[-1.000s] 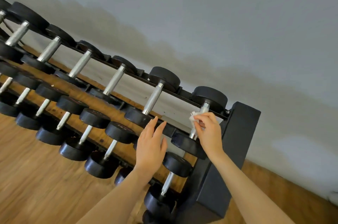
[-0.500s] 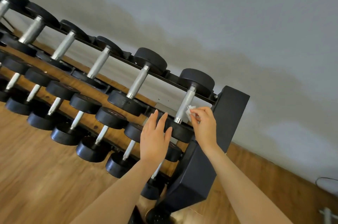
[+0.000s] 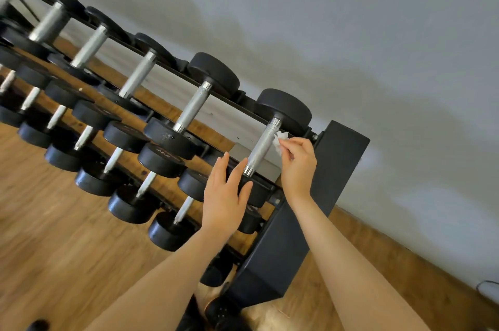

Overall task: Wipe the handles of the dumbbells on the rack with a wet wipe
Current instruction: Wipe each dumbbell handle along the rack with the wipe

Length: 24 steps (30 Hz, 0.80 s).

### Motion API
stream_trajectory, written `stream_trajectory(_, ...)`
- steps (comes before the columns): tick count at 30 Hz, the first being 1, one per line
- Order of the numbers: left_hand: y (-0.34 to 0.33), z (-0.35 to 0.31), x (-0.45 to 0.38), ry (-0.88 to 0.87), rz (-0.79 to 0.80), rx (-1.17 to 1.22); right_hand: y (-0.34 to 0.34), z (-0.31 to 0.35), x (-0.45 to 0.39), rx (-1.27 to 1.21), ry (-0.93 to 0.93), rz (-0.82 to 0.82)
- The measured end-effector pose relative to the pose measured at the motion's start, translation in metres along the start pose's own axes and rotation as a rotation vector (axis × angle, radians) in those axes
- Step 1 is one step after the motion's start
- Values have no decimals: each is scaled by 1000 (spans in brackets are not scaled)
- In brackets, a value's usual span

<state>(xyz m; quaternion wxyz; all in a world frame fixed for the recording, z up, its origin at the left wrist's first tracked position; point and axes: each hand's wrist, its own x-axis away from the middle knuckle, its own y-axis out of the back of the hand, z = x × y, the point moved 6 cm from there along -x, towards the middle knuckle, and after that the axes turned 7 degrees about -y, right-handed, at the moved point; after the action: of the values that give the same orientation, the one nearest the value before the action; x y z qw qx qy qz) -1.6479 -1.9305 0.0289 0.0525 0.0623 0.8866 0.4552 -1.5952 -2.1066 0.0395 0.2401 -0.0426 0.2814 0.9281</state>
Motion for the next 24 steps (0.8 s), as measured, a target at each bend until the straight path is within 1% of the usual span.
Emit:
stream_trajectory(4,-1,0,-1,-12,-2,-44,-8,3,-14,-55,-32,-53)
stream_trajectory(10,-2,0,-4,-47,54,-107,-22,2,-14,-85,-114,-133)
stream_trajectory(14,-2,1,-5,-39,99,-115,-29,1,0,-132,-94,-104)
stream_trajectory(17,-2,1,-5,-35,91,-111,-29,3,-2,-134,-51,-90)
stream_trajectory(21,-4,3,-4,-27,100,-103,-25,5,-14,-182,-101,-114)
stream_trajectory(24,-3,3,-4,-29,96,-113,-27,7,-6,-137,-23,-88)
